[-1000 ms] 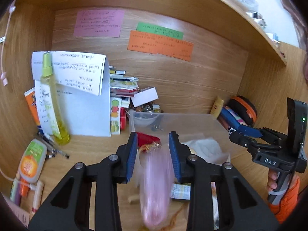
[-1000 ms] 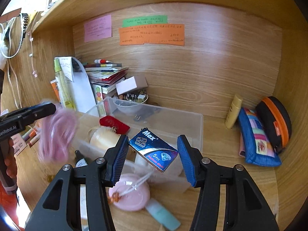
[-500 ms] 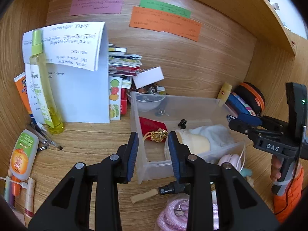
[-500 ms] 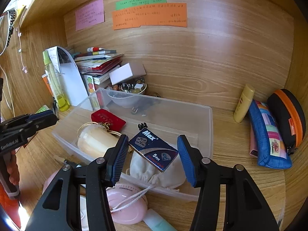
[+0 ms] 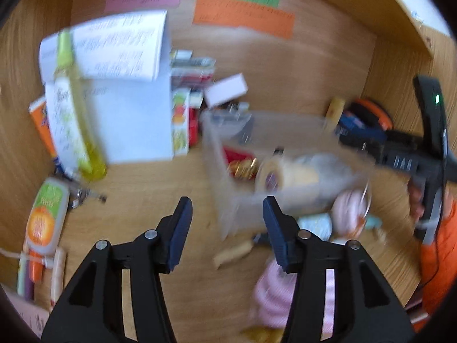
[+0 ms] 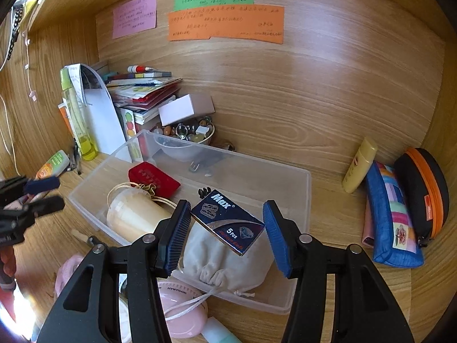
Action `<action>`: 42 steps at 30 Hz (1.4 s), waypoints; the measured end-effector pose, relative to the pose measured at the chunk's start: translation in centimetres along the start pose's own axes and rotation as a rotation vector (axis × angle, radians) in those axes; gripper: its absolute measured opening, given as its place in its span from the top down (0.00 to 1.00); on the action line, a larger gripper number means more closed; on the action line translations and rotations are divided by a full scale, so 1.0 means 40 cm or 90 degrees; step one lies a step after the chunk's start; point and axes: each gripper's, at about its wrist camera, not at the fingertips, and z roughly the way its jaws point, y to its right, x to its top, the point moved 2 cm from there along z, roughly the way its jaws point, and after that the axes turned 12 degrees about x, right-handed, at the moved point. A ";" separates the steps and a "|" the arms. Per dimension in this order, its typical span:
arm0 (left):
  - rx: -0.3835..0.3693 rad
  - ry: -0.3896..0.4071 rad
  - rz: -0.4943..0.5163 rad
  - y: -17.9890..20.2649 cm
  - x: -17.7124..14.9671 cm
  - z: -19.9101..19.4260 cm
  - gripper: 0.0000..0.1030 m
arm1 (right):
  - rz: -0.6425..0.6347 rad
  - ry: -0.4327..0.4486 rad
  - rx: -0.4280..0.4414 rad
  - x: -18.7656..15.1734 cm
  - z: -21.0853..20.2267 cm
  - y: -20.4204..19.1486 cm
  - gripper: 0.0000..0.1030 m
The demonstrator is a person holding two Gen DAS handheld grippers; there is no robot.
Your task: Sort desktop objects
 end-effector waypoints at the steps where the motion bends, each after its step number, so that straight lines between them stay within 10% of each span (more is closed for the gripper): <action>1: 0.000 -0.013 0.000 -0.006 -0.012 0.007 0.51 | 0.000 -0.003 0.002 -0.001 0.005 0.000 0.53; 20: -0.039 -0.109 0.069 0.018 -0.086 0.110 0.67 | 0.004 -0.084 0.002 -0.018 0.106 -0.005 0.52; 42: -0.057 -0.063 0.047 0.033 -0.068 0.078 0.86 | 0.048 -0.116 0.032 -0.020 0.115 0.019 0.44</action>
